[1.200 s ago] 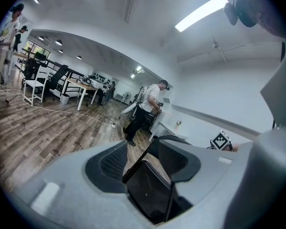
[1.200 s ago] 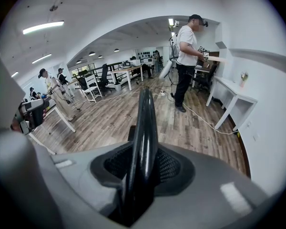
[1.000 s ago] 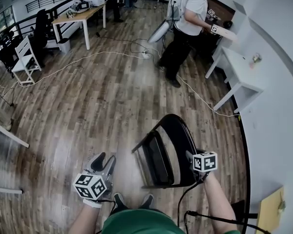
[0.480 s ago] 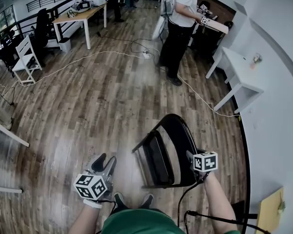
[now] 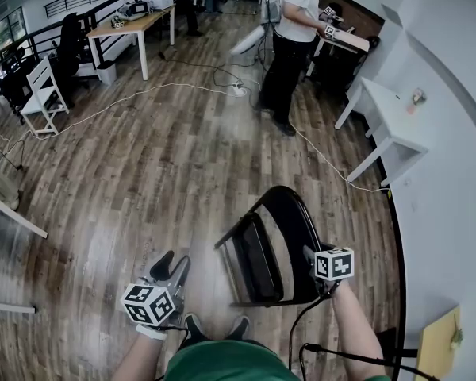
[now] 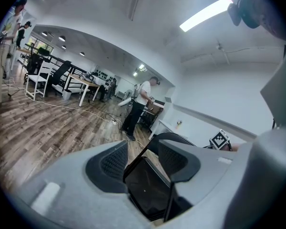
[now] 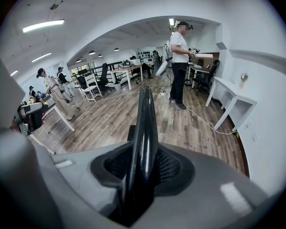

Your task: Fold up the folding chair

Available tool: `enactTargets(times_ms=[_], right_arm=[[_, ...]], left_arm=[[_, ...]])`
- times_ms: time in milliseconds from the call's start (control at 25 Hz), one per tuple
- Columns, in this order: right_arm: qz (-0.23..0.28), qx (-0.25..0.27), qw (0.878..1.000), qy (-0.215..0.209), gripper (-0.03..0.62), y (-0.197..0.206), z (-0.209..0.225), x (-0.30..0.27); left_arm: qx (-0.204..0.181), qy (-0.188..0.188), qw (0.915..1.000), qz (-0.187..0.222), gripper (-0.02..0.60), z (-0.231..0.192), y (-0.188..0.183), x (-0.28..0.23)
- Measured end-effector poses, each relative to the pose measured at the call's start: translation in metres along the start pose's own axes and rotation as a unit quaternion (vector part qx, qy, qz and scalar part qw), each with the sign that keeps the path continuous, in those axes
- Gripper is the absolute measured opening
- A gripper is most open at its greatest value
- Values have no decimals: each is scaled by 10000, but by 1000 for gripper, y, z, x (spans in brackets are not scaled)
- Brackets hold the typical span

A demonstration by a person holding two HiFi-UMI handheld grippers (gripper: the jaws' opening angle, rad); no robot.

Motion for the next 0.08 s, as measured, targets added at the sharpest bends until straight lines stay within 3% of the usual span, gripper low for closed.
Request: enactTargets(times_ms=[80], right_arm=[[-1, -2, 10000, 15, 130, 1, -1, 0]], left_arm=[[12, -3, 10000, -11, 209, -2, 1, 1]])
Point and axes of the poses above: the fingertips, and each gripper's own axes: x backward along the fingers, z to its right, y out of its underside, the point moved 4 cm from there along x, backward along the fingers, and after that the axes turned 11 degrees about z, right-handed, at the moved point
